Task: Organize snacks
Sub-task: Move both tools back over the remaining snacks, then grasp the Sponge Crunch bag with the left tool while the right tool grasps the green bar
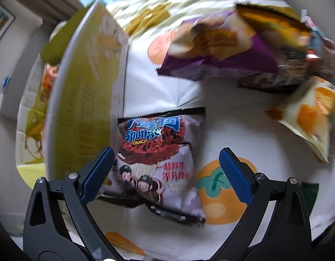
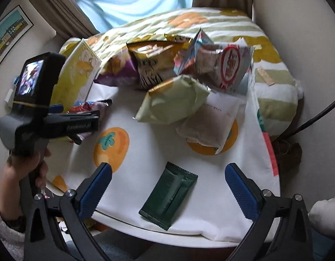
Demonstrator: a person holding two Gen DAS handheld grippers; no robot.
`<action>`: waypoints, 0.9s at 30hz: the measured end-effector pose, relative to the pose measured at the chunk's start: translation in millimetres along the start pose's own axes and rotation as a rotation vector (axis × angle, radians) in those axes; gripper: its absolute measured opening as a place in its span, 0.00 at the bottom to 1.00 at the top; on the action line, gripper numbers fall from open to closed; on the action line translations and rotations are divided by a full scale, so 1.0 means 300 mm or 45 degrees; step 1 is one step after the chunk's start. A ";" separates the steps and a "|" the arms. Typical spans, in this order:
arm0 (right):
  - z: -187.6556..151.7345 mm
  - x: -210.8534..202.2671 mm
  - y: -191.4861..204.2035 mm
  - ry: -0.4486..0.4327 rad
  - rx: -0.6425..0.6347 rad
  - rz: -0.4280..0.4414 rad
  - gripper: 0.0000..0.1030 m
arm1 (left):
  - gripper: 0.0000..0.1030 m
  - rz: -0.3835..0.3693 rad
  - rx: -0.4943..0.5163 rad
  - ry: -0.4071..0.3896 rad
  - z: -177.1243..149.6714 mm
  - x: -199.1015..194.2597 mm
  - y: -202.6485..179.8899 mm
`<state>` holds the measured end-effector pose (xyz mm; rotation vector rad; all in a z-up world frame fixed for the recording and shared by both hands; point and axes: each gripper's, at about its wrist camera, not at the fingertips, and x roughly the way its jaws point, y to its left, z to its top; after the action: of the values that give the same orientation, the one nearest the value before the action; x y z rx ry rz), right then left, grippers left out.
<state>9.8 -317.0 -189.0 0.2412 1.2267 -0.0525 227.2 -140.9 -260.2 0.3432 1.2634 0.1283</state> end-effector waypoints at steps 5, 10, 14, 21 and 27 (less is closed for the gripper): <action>0.003 0.050 -0.006 0.029 -0.043 0.007 1.00 | 0.94 0.053 -0.016 0.044 0.028 0.050 -0.003; -0.004 0.085 -0.002 0.054 -0.040 0.042 1.00 | 0.94 0.037 0.006 0.110 0.022 0.093 -0.015; -0.023 0.110 0.021 0.066 -0.065 0.039 1.00 | 0.94 -0.008 0.016 0.126 0.001 0.082 -0.024; -0.065 0.147 0.030 0.071 -0.012 0.035 1.00 | 0.94 -0.194 0.030 0.063 -0.020 0.023 -0.043; -0.105 0.165 0.044 0.049 0.000 -0.045 1.00 | 0.94 -0.224 -0.052 0.067 -0.028 0.029 0.008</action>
<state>-0.2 -293.1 -243.2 0.2216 1.2695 -0.0790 221.9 -134.6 -269.5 0.1934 1.3352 0.0129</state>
